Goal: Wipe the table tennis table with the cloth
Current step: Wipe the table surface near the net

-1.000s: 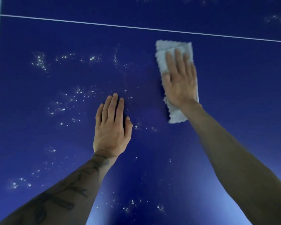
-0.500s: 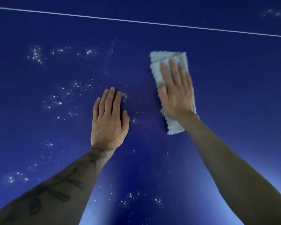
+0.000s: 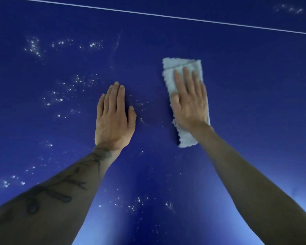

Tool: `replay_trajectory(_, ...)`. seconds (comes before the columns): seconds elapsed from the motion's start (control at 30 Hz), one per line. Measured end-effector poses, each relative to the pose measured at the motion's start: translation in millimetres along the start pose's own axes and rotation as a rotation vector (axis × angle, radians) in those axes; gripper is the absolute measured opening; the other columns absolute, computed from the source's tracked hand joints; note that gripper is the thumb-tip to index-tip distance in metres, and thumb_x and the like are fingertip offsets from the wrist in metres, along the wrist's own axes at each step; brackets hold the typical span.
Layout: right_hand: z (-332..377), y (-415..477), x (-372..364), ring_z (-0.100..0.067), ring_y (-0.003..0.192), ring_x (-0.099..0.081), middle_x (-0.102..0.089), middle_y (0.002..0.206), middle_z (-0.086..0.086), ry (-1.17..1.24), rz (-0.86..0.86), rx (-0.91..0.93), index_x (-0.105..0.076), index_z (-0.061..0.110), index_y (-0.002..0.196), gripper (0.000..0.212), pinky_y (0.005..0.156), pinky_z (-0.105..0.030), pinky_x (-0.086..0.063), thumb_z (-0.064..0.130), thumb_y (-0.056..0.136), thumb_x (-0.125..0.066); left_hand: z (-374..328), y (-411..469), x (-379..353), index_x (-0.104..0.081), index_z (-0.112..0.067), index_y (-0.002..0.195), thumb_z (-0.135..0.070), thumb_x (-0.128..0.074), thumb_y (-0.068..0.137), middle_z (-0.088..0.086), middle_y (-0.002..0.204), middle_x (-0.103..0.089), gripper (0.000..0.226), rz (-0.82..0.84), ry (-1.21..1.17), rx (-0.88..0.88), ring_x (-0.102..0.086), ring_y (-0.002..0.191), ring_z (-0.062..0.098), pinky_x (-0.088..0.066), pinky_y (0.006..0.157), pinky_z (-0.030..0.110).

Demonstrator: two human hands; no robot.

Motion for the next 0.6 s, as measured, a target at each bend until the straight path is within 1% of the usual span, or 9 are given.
replay_trajectory(0.07,2,13,5,-0.03,0.165,0.002,0.0,0.179,-0.009,0.043,-0.045,-0.126,-0.005,0.022,0.171,0.063,0.134,-0.049,-0.004,0.037,0.113,-0.022,-1,-1,0,-0.025,-0.003,0.163,-0.031,-0.033,0.108,0.013,0.172,-0.023,0.062,0.002,-0.005,-0.002,-0.021,0.159,0.026,-0.008,0.132,0.039)
replay_trajectory(0.13,24,19,3,-0.031,0.165,0.004,0.002,0.179,-0.011,0.068,-0.066,-0.167,-0.004,0.02,0.171,0.064,0.134,-0.049,-0.002,0.038,0.112,-0.021,-2,-1,2,-0.025,-0.002,0.163,-0.031,-0.032,0.109,0.013,0.172,-0.024,0.061,0.0,-0.014,-0.005,-0.021,0.159,0.026,-0.008,0.132,0.04)
replay_trajectory(0.2,58,8,-5,-0.031,0.165,0.005,0.002,0.179,-0.011,0.062,-0.048,-0.082,-0.003,0.02,0.171,0.065,0.134,-0.049,-0.002,0.04,0.111,-0.018,-2,-3,7,-0.026,-0.002,0.162,-0.029,-0.031,0.109,0.013,0.171,-0.025,0.061,-0.021,-0.033,0.002,-0.021,0.159,0.026,-0.008,0.132,0.04)
replay_trajectory(0.27,89,-21,-17,-0.03,0.165,0.004,0.001,0.179,-0.009,0.028,-0.016,0.101,-0.006,0.021,0.171,0.065,0.134,-0.048,-0.003,0.04,0.11,-0.018,2,-10,14,-0.027,-0.002,0.162,-0.029,-0.032,0.109,0.013,0.171,-0.026,0.06,-0.048,-0.038,0.018,-0.022,0.159,0.026,-0.009,0.132,0.041)
replay_trajectory(0.33,91,-50,-25,-0.028,0.165,0.003,0.0,0.179,-0.007,0.001,0.022,0.266,-0.008,0.024,0.171,0.065,0.134,-0.047,-0.005,0.037,0.11,-0.022,10,-27,20,-0.028,-0.003,0.162,-0.028,-0.033,0.109,0.013,0.171,-0.026,0.059,-0.069,-0.012,0.049,-0.023,0.159,0.028,-0.01,0.132,0.043)
replay_trajectory(0.37,78,-58,-25,-0.027,0.165,0.003,-0.001,0.179,-0.005,0.001,0.032,0.276,-0.009,0.025,0.171,0.065,0.134,-0.047,-0.004,0.036,0.109,-0.022,13,-38,23,-0.029,-0.002,0.161,-0.027,-0.033,0.109,0.013,0.171,-0.026,0.058,-0.072,0.005,0.066,-0.023,0.159,0.029,-0.011,0.132,0.045)
replay_trajectory(0.4,58,-61,-22,-0.027,0.165,0.003,-0.001,0.179,-0.004,0.009,0.033,0.224,-0.009,0.026,0.171,0.065,0.134,-0.047,-0.004,0.035,0.108,-0.022,17,-48,23,-0.03,-0.002,0.161,-0.027,-0.034,0.108,0.014,0.171,-0.027,0.058,-0.069,0.02,0.081,-0.024,0.158,0.03,-0.013,0.131,0.046)
replay_trajectory(0.5,5,-49,-7,-0.028,0.165,0.003,0.0,0.179,-0.006,0.05,-0.001,-0.089,-0.006,0.025,0.171,0.063,0.134,-0.049,-0.004,0.036,0.111,-0.024,27,-73,19,-0.034,0.0,0.159,-0.026,-0.035,0.107,0.015,0.169,-0.029,0.057,-0.052,0.065,0.105,-0.027,0.157,0.033,-0.018,0.13,0.051)
replay_trajectory(0.6,19,-24,-4,-0.03,0.165,0.006,0.003,0.179,-0.009,0.1,-0.071,-0.25,-0.001,0.023,0.171,0.065,0.134,-0.049,0.0,0.038,0.112,-0.023,34,-80,12,-0.034,-0.001,0.158,-0.025,-0.038,0.107,0.015,0.169,-0.031,0.057,-0.058,0.123,0.089,-0.027,0.157,0.032,-0.019,0.13,0.05)
Point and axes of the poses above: each hand's wrist, its own y-axis towards the middle knuckle, its own x-axis out of the back of the hand, z = x × y, the point moved 6 cm from there along y, towards the middle knuckle
